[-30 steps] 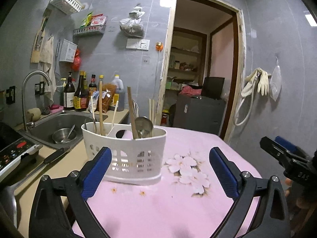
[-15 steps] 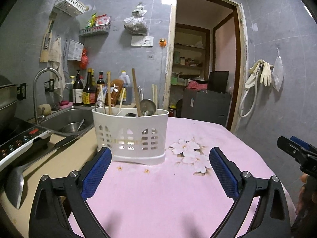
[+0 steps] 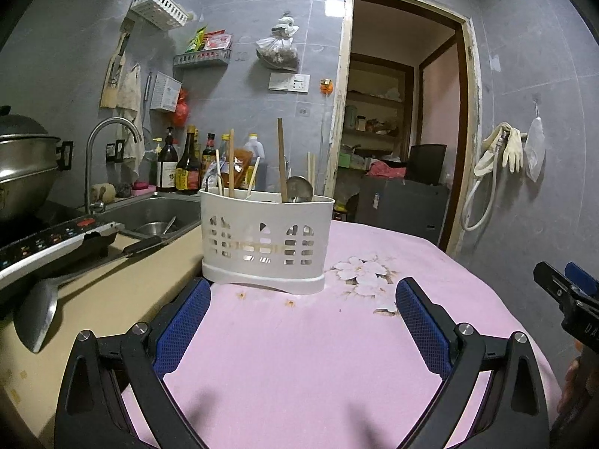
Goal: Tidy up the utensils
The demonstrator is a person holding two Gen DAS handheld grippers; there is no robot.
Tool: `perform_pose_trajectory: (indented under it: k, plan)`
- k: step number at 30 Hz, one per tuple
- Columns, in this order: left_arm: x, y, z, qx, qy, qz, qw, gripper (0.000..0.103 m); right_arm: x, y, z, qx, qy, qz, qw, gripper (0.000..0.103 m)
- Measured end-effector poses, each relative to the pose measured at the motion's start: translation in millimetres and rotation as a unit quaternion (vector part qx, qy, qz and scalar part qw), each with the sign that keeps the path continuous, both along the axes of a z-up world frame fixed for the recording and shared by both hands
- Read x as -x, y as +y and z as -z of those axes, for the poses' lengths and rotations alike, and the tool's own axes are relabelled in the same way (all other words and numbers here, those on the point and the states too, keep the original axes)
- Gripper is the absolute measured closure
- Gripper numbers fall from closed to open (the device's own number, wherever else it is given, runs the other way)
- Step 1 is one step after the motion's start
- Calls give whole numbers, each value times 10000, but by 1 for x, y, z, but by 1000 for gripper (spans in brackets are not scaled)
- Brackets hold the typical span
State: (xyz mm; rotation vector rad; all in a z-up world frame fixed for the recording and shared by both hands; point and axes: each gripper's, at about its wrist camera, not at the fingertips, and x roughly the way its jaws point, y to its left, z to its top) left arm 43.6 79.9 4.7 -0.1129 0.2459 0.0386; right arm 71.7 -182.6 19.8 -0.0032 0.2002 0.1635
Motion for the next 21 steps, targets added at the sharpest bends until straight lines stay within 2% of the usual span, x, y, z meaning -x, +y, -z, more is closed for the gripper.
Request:
perform_pose_trajectory:
  k: [21]
  plan:
    - [5,2,-1,-106,-46,-58,9999,6,4,-2,5,-117,90,-30,9999,0]
